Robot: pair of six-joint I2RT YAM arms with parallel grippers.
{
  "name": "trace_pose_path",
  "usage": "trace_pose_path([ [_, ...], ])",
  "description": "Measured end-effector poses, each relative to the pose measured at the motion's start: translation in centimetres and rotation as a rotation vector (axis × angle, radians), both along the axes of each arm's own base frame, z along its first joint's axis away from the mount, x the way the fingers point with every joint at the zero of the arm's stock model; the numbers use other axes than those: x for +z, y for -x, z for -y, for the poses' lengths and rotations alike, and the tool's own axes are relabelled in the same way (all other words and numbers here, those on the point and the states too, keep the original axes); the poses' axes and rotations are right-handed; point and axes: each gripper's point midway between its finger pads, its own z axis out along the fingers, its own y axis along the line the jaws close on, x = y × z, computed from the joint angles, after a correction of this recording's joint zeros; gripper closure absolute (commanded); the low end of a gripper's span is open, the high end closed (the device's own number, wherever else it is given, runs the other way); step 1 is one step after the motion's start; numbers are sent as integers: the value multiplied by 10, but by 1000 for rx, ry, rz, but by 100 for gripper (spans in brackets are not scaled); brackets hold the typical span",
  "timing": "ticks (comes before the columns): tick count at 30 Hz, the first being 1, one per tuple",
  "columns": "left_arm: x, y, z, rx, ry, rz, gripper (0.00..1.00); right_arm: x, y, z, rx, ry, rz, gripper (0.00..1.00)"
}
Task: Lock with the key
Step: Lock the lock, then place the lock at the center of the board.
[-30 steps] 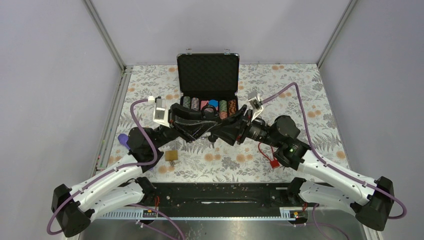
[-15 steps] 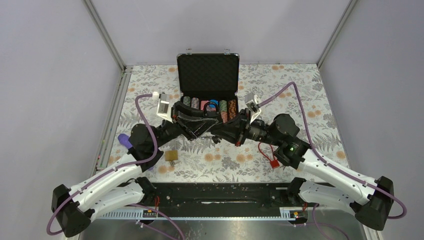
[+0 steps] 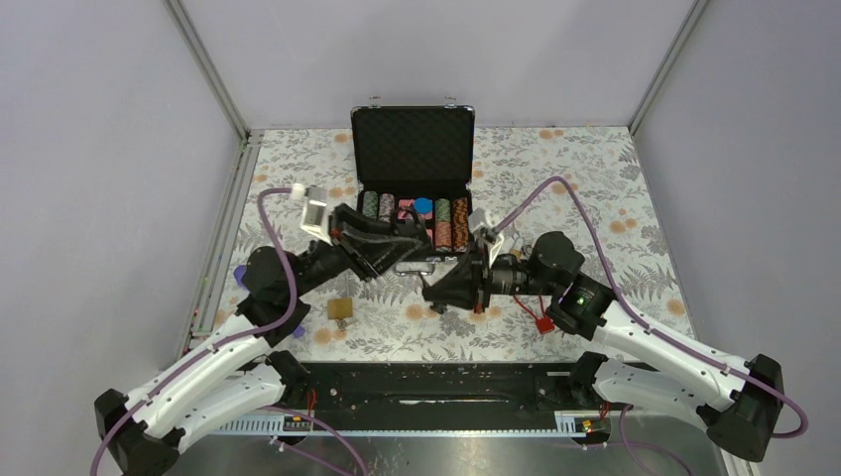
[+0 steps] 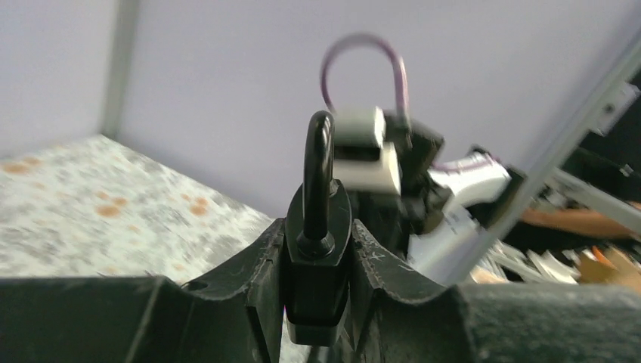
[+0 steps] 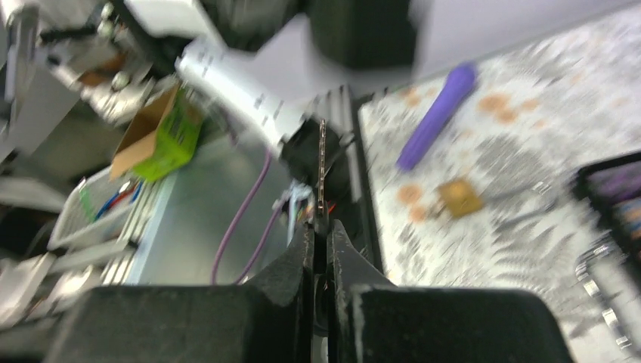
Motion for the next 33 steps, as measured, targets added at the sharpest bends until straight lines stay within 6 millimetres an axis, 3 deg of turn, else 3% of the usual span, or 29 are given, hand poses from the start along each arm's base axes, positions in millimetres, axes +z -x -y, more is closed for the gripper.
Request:
trace_pose_path([
  [4,22,-18,-23,132,51,68,100,-37,27,8,131,140,-67,100],
  [8,35,-20,-28,164,46,105,100,-55,32,13,140,214,-109,100],
  [11,25,-26,-27,188,6,75,100,-59,22,16,66,235,-123,100],
  [13,8,-35,-27,219,-46,11,100,-61,10,19,-25,245,-131,100],
  [18,-64,-58,-28,307,-209,-213,100,-71,-27,35,-304,244,-197,100],
  [22,-143,-66,-28,335,-342,-425,100,-99,-49,44,-468,285,-291,100],
  [25,-207,-62,-28,333,-436,-589,100,-126,-63,44,-558,340,-379,100],
  [28,-255,-53,-31,332,-510,-718,100,-156,-71,38,-606,400,-479,100],
  [33,-306,-39,-31,315,-583,-859,100,-216,-77,28,-657,522,-642,100],
])
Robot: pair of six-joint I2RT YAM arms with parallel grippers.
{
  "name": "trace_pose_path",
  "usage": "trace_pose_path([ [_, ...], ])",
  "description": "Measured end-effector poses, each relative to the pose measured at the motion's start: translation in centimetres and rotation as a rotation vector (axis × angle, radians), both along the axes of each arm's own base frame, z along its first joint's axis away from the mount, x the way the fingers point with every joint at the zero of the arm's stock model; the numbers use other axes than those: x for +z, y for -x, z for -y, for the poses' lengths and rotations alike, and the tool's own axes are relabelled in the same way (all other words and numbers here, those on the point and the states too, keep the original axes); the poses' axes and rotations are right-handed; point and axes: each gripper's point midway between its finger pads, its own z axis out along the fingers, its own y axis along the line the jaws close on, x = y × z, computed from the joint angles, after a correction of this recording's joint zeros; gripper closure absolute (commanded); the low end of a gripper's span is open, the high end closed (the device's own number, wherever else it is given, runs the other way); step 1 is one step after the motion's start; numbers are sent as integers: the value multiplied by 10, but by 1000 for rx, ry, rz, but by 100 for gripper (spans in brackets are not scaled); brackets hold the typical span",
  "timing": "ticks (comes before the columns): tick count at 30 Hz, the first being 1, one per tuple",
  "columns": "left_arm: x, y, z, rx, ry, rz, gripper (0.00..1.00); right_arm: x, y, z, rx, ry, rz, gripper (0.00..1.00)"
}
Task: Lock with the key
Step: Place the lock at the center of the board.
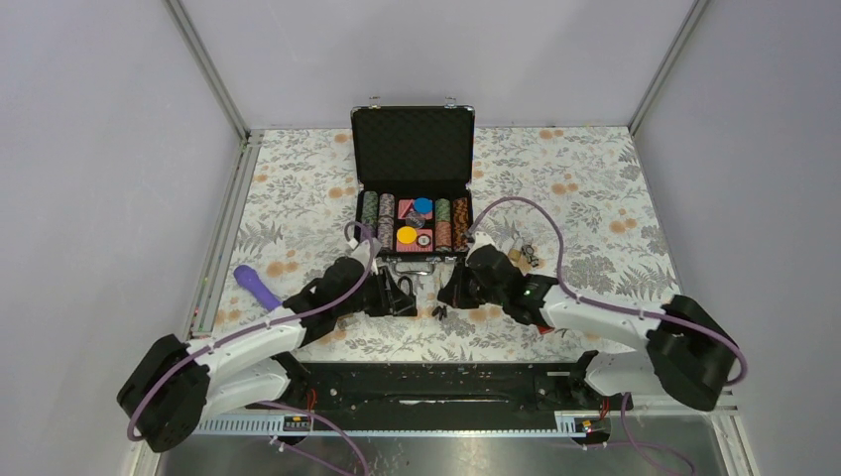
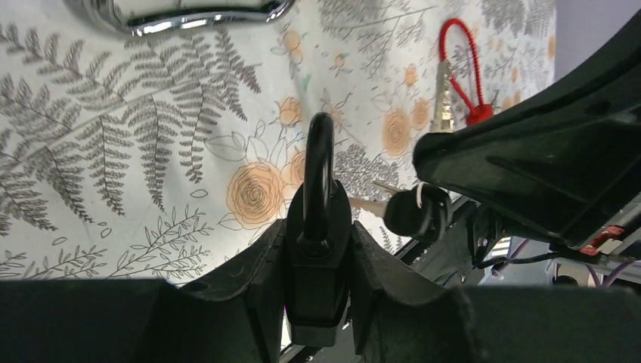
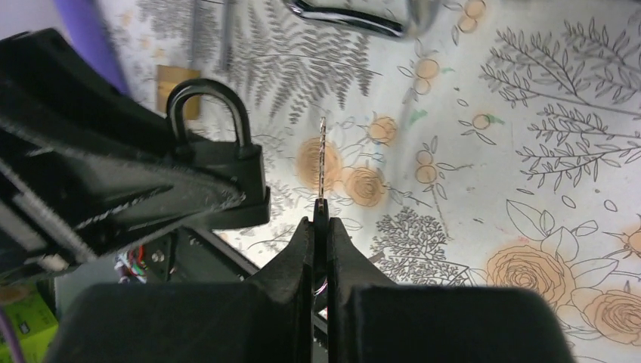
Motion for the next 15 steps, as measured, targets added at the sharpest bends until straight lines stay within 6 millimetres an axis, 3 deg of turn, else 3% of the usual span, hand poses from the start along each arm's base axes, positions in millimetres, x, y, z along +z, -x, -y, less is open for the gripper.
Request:
trace_pose_path([
  [3,-17,6,4,-8,-14,-60,97,-25,0,-2,-31,36,-71,100],
  [8,-32,13,15,-34,-21,-113,85,-52,4,-9,-46,68,-159,96],
  [10,-39,16,16,-44,-30,-138,75,-60,6,-11,-44,82,-181,91],
  [13,-47,20,14,-45,-53,-165,44,-67,7,-14,-54,98,-209,76],
  [15,-48,20,12,-42,-68,-174,31,-69,7,-14,-63,109,-225,68],
])
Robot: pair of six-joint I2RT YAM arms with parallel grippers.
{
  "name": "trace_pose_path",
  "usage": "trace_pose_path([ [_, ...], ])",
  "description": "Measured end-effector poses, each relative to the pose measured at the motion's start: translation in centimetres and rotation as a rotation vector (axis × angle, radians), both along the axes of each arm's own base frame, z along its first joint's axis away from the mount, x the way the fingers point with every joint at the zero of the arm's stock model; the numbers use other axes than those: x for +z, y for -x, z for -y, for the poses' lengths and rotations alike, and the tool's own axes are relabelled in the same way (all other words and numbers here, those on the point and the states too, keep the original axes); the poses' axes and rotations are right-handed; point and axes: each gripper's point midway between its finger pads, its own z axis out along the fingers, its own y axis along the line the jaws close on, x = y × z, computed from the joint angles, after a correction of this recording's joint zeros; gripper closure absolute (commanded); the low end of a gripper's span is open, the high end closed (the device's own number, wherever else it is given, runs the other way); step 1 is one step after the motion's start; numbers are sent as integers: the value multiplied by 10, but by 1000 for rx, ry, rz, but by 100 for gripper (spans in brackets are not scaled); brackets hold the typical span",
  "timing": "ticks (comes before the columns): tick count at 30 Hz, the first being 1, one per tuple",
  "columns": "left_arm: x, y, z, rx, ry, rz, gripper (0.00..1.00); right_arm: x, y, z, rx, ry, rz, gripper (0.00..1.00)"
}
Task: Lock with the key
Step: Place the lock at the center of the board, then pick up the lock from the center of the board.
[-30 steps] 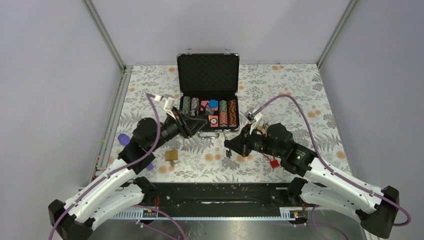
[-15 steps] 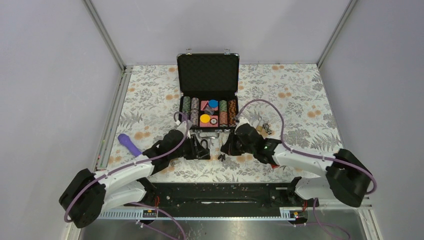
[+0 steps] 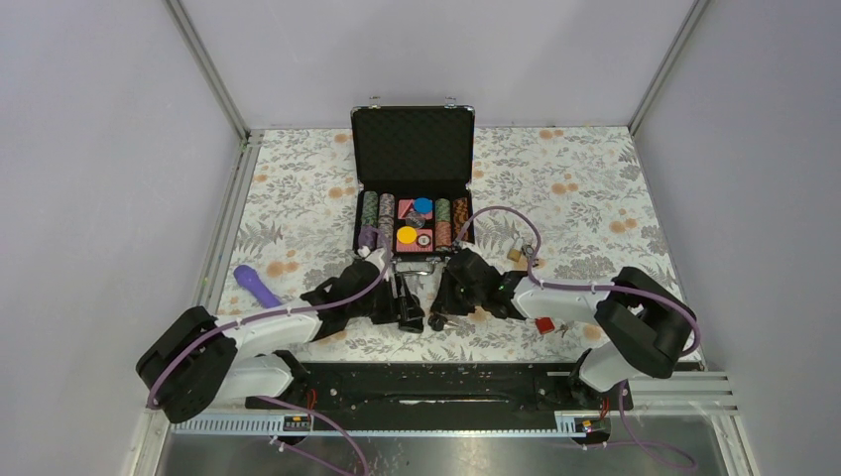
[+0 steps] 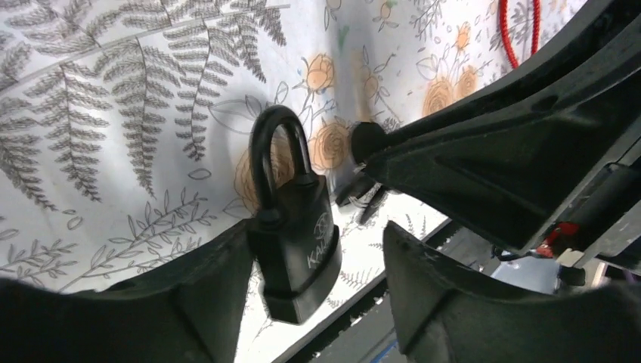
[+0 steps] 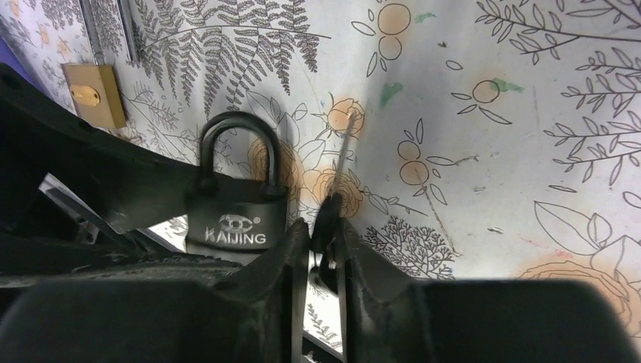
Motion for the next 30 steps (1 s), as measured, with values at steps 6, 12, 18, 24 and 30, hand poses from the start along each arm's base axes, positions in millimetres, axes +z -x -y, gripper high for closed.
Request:
trace_pose_path([
  [6,18,-11,-5,27,-36,56,15,4,0,1,-14,7,-9,46],
  [12,48,-33,-23,114,-108,161,4,21,-6,15,-50,37,48,30],
  [18,47,-39,-72,263,-303,190,1,48,-16,37,-102,70,157,24],
  [24,32,-30,-127,398,-507,162,1,57,-21,54,-133,115,213,24],
  [30,28,-28,-157,520,-568,117,1,49,-15,62,-124,151,196,24],
])
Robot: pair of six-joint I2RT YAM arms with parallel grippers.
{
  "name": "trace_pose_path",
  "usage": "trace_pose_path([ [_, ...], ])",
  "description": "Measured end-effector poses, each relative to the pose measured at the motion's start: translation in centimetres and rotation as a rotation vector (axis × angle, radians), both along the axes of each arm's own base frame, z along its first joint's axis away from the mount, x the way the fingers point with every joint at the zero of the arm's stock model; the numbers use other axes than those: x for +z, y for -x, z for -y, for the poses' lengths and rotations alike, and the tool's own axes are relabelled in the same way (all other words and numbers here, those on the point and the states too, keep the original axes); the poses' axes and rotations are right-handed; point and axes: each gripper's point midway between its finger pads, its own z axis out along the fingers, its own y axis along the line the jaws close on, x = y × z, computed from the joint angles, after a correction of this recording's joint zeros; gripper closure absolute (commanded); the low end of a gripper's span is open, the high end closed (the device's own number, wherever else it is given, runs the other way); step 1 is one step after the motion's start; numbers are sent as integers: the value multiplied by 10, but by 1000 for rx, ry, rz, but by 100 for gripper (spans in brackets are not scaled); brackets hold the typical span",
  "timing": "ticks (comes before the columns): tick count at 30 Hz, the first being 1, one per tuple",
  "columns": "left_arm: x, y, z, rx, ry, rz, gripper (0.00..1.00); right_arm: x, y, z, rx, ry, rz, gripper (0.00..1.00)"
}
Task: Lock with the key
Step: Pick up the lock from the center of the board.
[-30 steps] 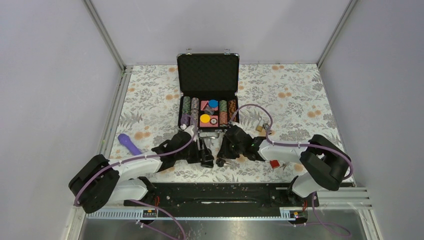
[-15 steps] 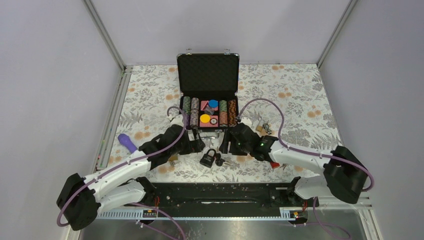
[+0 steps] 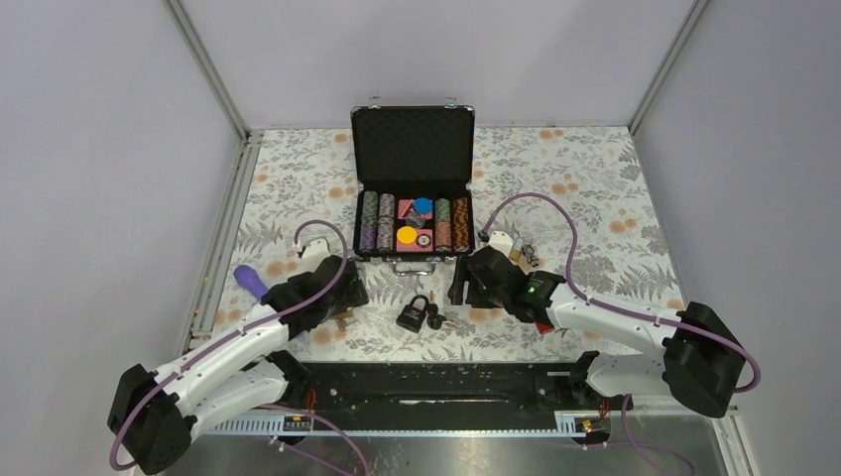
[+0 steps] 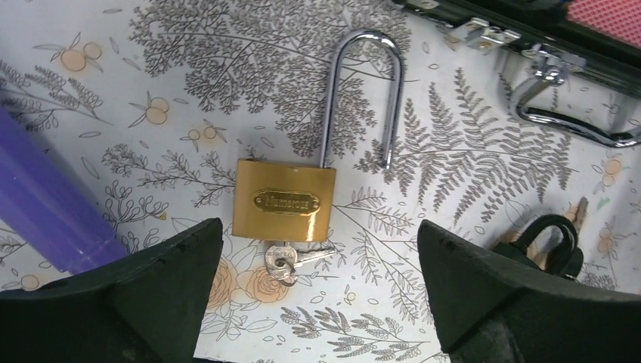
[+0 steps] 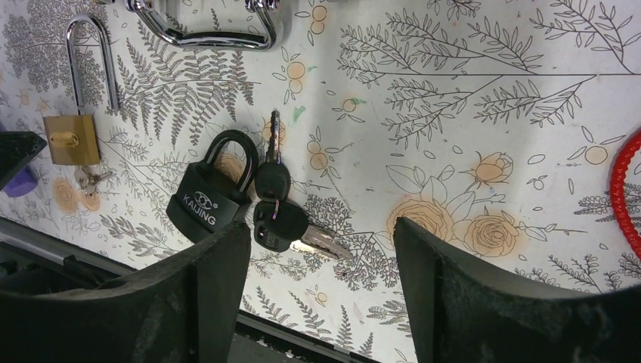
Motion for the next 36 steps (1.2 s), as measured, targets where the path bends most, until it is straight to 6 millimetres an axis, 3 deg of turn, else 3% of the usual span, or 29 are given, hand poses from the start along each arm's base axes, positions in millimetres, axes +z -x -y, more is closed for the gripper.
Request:
trace_pose_path([
  [11,-49,9,-22,109,-69,-146,2,-1,2,0,6,-1,-9,24],
  [16,-56,6,-25,118,-95,-170,18,1,2,0,7,-5,-7,24],
  [21,-54,3,-21,114,-67,-152,24,3,2,0,7,-11,-2,24],
  [24,-54,4,-20,110,-57,-150,41,3,2,0,7,-11,-2,24],
  [28,-54,4,-16,95,-40,-152,54,6,3,1,7,-14,0,25],
  [29,-54,4,-15,92,-37,-152,52,8,3,1,7,-18,4,25],
  [32,-54,2,-12,82,-31,-151,34,17,3,1,7,-41,21,25],
  [36,-54,0,-10,63,-40,-160,28,26,3,1,4,-69,39,25],
])
